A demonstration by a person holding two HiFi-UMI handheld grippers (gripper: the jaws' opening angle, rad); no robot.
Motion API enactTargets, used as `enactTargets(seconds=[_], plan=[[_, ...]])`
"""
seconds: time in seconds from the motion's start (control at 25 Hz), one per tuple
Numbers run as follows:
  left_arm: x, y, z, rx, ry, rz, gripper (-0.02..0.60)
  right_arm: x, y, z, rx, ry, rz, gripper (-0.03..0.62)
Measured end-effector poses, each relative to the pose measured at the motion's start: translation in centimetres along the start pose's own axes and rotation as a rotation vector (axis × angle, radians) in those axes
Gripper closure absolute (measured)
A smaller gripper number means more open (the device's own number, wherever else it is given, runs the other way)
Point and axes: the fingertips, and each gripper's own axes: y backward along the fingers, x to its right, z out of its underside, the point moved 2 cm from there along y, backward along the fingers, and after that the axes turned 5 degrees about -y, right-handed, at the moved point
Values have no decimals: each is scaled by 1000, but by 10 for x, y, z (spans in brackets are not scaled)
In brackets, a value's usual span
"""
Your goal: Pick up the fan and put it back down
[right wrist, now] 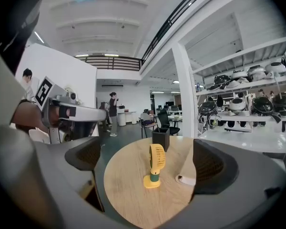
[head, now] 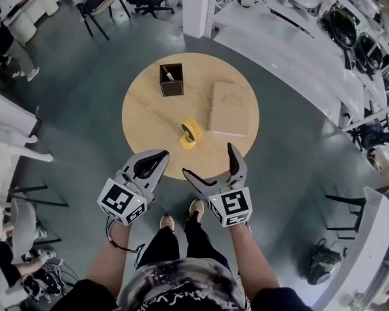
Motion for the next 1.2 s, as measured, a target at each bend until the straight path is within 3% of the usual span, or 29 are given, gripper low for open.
enactTargets(seconds=[0.72, 0.88, 1.2], plan=[[54, 123, -43, 68, -31, 74, 565, -118, 89, -53, 69, 76, 113, 8], [61, 136, -56, 73, -38, 82, 565, -130, 107, -63, 76, 70, 135, 8], [72, 136, -77, 77, -49, 38, 565, -129, 123, -73, 80, 69, 91, 8]])
